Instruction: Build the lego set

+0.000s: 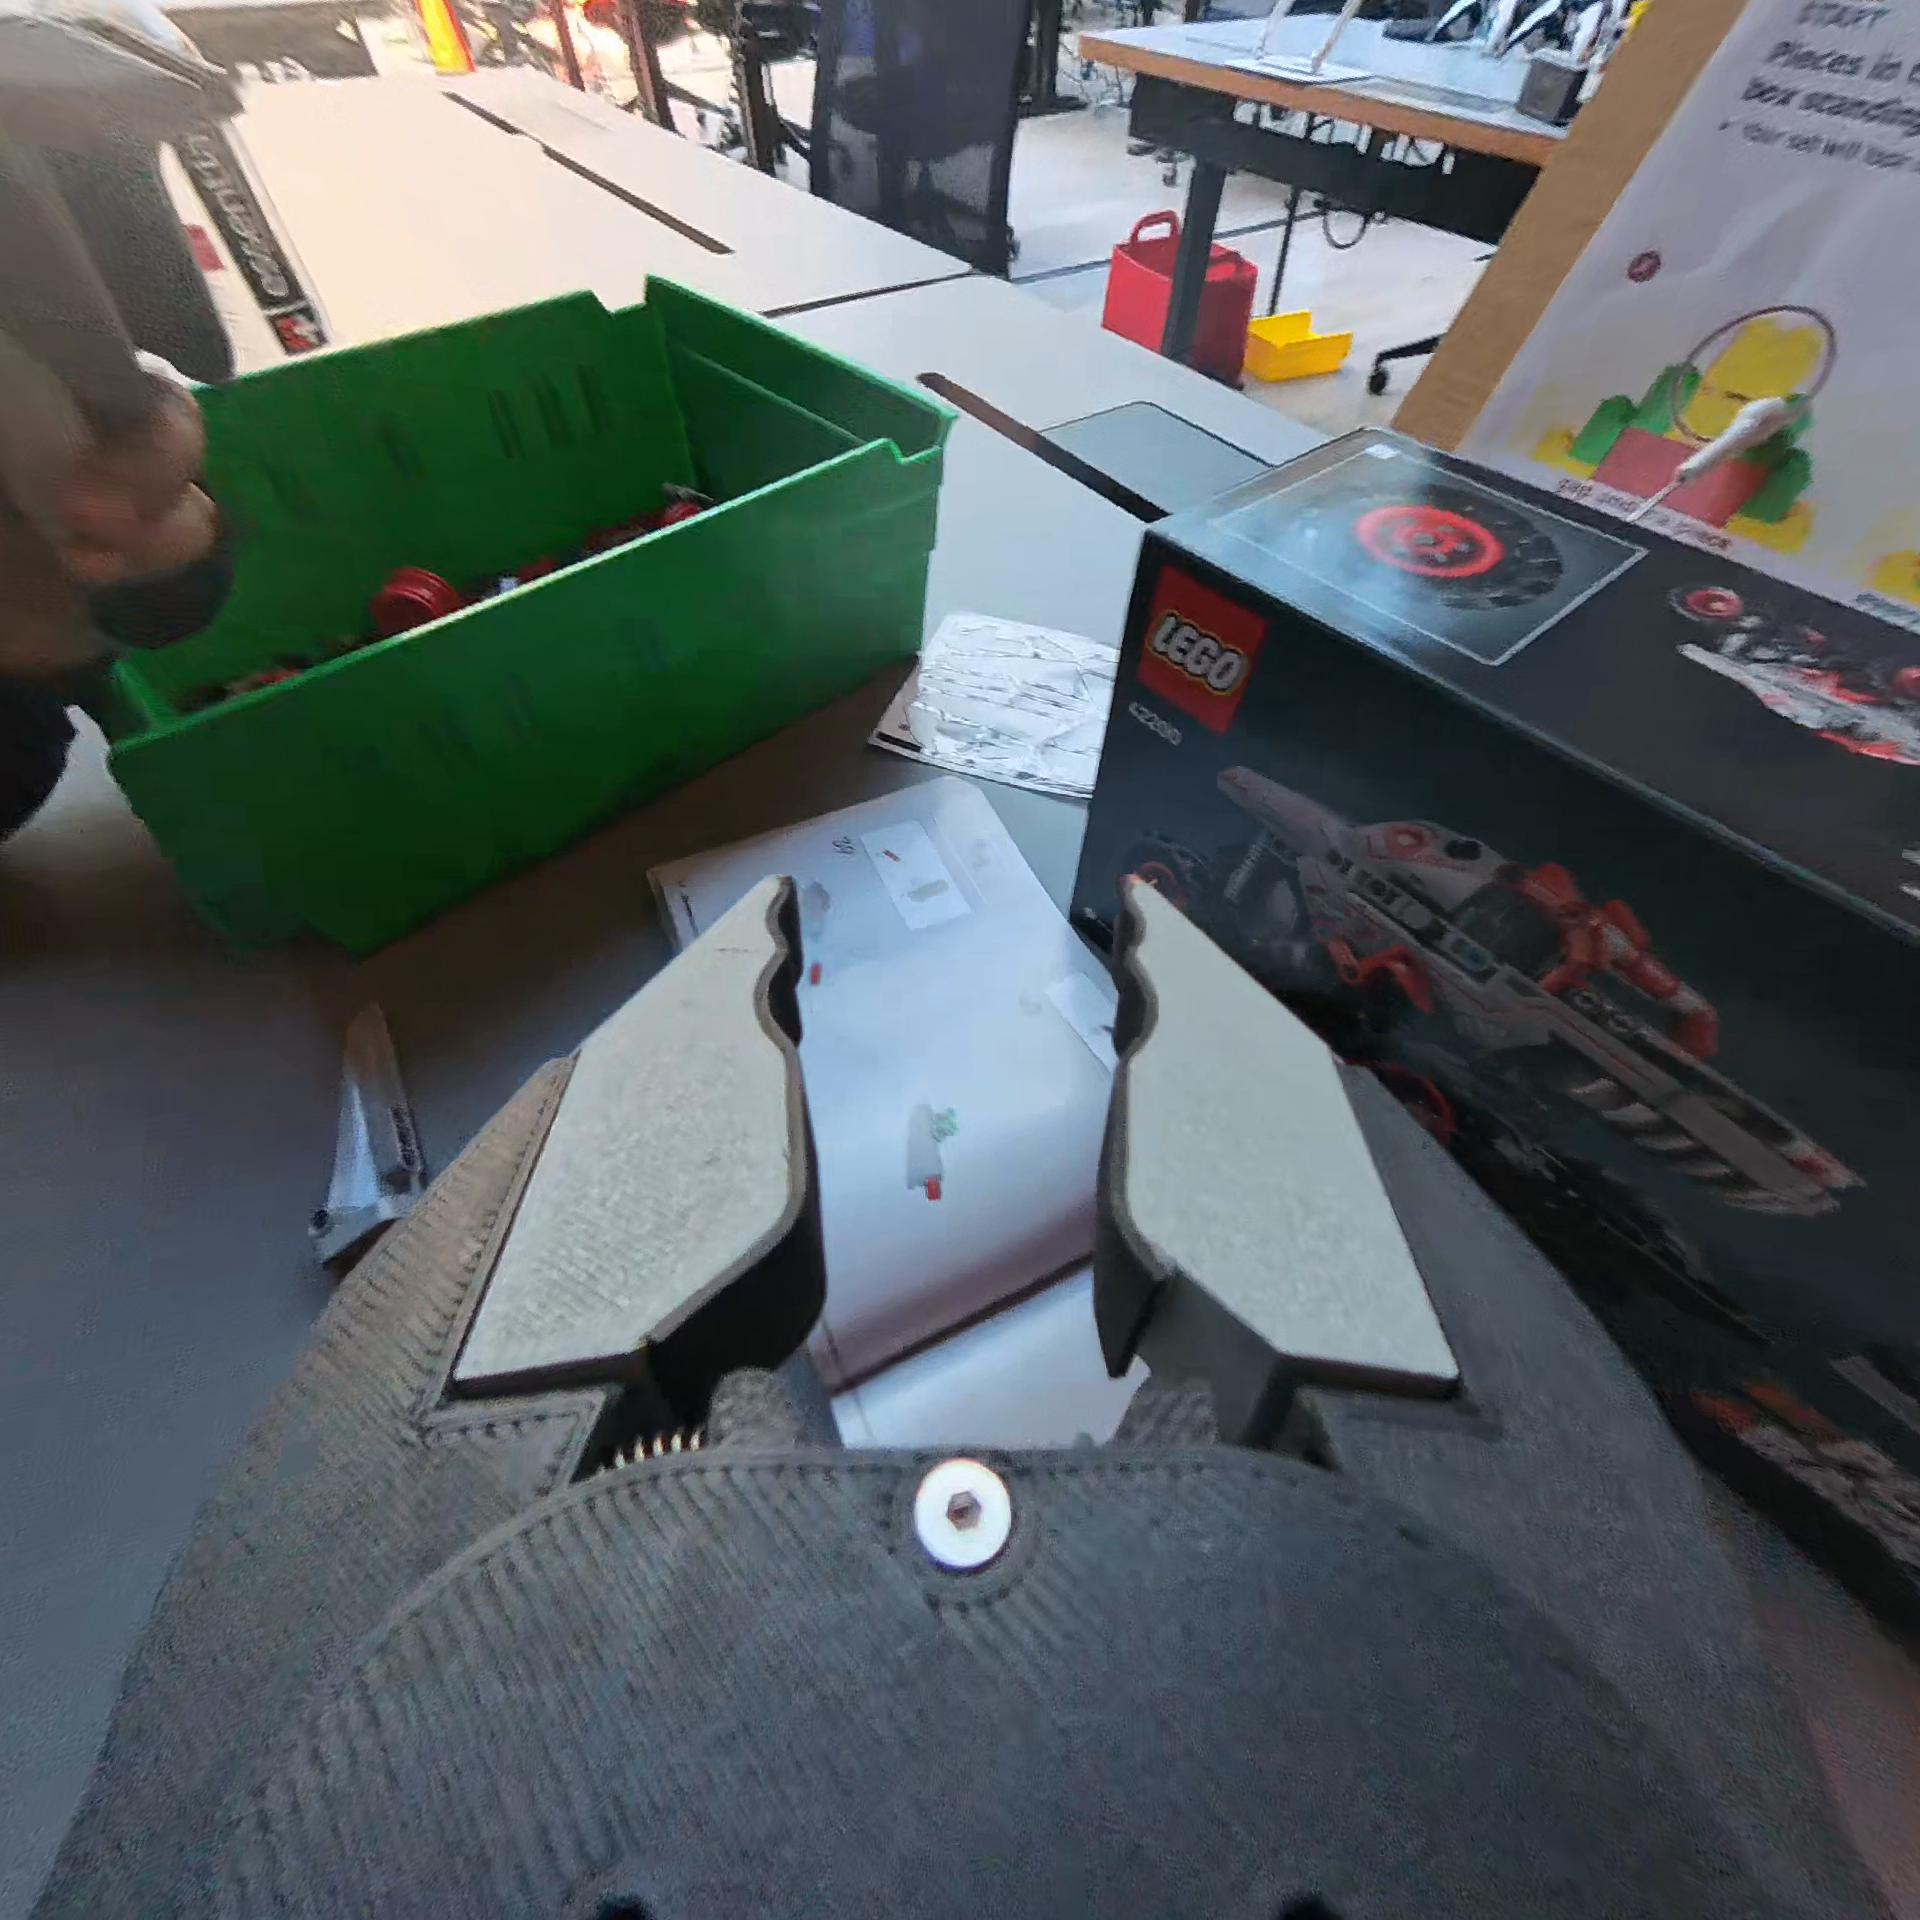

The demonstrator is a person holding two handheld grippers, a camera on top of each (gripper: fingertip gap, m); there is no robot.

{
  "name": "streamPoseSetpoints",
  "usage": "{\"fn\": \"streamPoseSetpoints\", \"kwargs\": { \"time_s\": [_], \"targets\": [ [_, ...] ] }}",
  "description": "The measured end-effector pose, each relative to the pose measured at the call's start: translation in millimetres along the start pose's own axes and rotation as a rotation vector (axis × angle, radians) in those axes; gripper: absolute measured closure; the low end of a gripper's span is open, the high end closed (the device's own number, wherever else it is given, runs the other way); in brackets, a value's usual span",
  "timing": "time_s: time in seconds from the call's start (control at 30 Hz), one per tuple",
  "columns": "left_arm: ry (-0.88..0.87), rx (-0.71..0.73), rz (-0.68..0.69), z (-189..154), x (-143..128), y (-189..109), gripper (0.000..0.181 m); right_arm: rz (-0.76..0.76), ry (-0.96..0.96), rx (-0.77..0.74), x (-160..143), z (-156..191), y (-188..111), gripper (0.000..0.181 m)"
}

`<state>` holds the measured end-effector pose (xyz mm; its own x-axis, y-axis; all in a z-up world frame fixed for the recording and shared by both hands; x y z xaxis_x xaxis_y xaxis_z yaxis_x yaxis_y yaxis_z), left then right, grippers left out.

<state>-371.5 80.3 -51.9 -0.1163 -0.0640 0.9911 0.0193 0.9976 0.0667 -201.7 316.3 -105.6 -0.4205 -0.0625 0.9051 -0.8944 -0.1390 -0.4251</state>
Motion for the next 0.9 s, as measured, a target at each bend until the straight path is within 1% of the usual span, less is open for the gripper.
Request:
{"fn": "streamPoseSetpoints", "kwargs": {
  "time_s": [0.07,0.2,0.3,0.53,0.63,0.9],
  "targets": [
    [0.015,0.005,0.006,-1,1,0,0.18,0.018,0.009,0.025,-3,3,6,0.123],
    [0.04,0.03,0.006,0,2,-2,0.181,0.006,-0.048,-0.027,-6,2,10,0.122],
    [0.006,0.007,0.017,-1,0,0,0.181,-0.012,-0.047,-0.035,-6,1,9,0.122],
    [0.003,-0.02,0.04,-6,-3,2,0.181,-0.043,-0.054,-0.047,-3,2,4,0.124],
    [0.024,-0.004,0.045,-6,-3,2,0.181,-0.057,-0.044,-0.031,-2,4,3,0.124],
    [-0.016,-0.018,0.028,-3,-1,-1,0.181,-0.028,-0.015,0.028,-12,10,13,0.124]
  ]
}}
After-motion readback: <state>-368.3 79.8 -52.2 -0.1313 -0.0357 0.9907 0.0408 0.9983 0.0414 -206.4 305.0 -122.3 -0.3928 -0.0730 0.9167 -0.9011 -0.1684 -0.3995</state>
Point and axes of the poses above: each gripper's, where its closed fingertips meet, y out along the fingers, x out of its top, z = x × y across the jaws, the point moved 7 cm from there along -y, back along the fingers, and after that the axes turned 4 degrees about z, right-handed, at the moved point
